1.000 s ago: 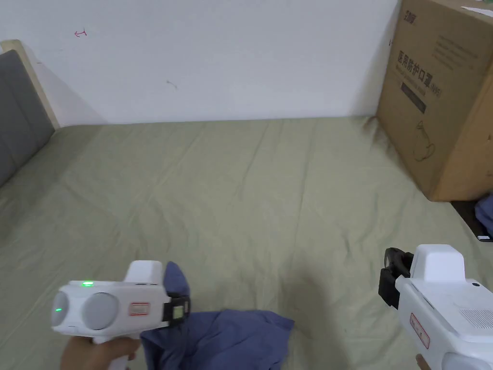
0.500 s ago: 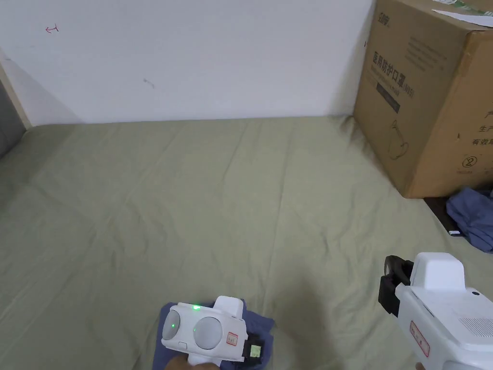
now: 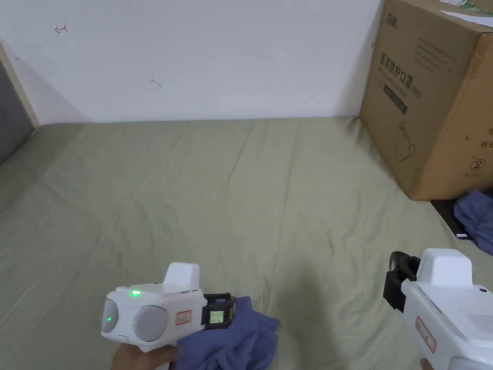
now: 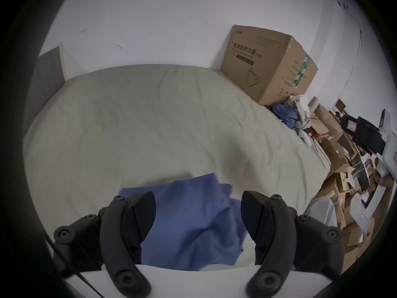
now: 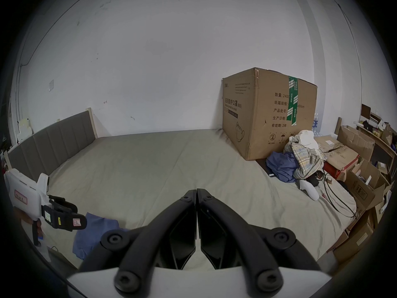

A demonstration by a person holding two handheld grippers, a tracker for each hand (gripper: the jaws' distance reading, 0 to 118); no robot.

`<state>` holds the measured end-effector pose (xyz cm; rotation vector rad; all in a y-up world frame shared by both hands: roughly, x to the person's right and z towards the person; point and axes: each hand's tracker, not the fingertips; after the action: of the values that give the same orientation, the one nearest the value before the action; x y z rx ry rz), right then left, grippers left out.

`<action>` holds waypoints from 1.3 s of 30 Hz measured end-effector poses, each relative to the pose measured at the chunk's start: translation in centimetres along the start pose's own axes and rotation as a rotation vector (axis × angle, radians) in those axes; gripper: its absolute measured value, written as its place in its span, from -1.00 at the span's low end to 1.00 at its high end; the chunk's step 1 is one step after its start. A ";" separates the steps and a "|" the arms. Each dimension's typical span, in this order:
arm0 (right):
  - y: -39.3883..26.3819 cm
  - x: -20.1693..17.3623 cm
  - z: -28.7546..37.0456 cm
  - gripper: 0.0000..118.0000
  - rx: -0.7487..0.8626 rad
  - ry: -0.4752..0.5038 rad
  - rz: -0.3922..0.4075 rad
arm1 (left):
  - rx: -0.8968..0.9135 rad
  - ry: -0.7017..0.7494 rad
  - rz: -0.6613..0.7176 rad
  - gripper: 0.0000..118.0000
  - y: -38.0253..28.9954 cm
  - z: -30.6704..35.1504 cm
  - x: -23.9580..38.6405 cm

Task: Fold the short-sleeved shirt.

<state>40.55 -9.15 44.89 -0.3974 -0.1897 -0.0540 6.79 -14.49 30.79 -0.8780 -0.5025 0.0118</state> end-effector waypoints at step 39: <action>0.1 -2.8 0.5 -1.00 0.017 0.053 0.017 | 0.254 -0.027 -0.078 -1.00 -6.5 1.9 2.9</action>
<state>37.77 -8.86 44.78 -0.3804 -0.1343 -0.0458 7.27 -16.71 37.79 -0.6106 -0.5468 0.0158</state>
